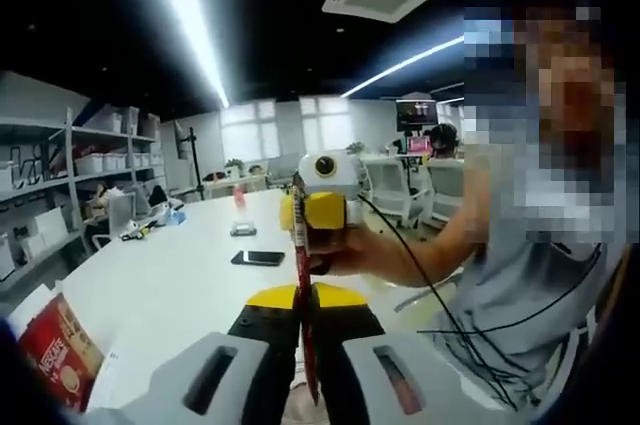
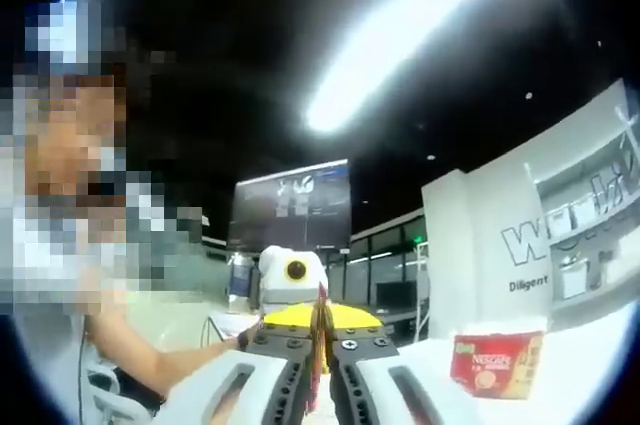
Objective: Tear open the coffee pouch, take out the coffee, and pour the coffee from the pouch into the cup
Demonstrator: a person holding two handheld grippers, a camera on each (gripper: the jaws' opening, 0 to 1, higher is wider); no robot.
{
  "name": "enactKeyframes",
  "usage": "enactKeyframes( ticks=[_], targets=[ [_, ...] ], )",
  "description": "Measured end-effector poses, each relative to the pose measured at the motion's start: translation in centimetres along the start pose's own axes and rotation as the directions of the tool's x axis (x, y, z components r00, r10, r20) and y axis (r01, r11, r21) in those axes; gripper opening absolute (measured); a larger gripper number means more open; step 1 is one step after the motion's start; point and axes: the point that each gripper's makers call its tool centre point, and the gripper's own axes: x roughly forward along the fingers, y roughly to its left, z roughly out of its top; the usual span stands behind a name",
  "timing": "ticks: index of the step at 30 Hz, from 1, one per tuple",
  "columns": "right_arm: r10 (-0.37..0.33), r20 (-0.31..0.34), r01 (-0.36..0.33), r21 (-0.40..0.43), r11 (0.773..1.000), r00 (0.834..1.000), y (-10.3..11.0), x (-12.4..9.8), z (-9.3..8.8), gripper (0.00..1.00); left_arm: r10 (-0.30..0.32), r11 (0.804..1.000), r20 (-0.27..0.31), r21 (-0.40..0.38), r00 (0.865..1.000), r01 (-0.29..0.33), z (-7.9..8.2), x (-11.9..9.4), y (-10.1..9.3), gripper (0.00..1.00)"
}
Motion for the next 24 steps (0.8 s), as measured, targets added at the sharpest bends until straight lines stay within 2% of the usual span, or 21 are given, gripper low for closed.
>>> enactKeyframes(
  ticks=[2, 4, 10, 13, 15, 19, 21, 24],
  targets=[
    [0.003, -0.004, -0.003, -0.001, 1.000, 1.000, -0.02, 0.01, -0.12, 0.13, 0.000, 1.000, -0.009, 0.005, 1.000, 0.000, -0.16, 0.06, 0.00, 0.05],
    [0.000, -0.010, 0.000, -0.003, 1.000, 1.000, -0.15, -0.01, -0.27, 0.13, -0.001, 1.000, -0.014, 0.006, 1.000, 0.001, -0.25, 0.09, 0.02, 0.05],
    [-0.004, -0.018, 0.004, -0.019, 1.000, 1.000, -0.12, 0.03, -0.40, 0.03, -0.002, 1.000, -0.025, 0.004, 1.000, 0.002, -0.41, 0.10, 0.05, 0.06],
    [-0.013, -0.024, 0.013, -0.009, 1.000, 1.000, -0.21, 0.04, -0.38, 0.02, -0.010, 1.000, -0.014, -0.004, 1.000, 0.010, -0.26, -0.03, -0.04, 0.11],
    [-0.018, -0.028, 0.017, -0.014, 1.000, 0.999, -0.23, 0.04, -0.36, 0.02, 0.007, 1.000, 0.009, -0.003, 1.000, -0.007, 0.21, -0.13, 0.27, 0.16],
    [-0.020, -0.030, 0.020, -0.018, 1.000, 0.999, -0.28, 0.04, -0.29, 0.02, 0.011, 1.000, 0.005, -0.001, 1.000, -0.011, 0.25, -0.34, 0.22, 0.15],
    [-0.022, -0.031, 0.021, -0.016, 1.000, 0.999, -0.32, 0.02, -0.24, 0.02, 0.021, 1.000, -0.018, 0.004, 1.000, -0.021, -0.18, -0.39, 0.37, 0.11],
    [-0.022, -0.025, 0.021, -0.009, 1.000, 0.999, -0.32, -0.02, -0.07, 0.03, 0.024, 1.000, -0.014, 0.007, 1.000, -0.024, -0.13, -0.39, 0.46, 0.08]
  ],
)
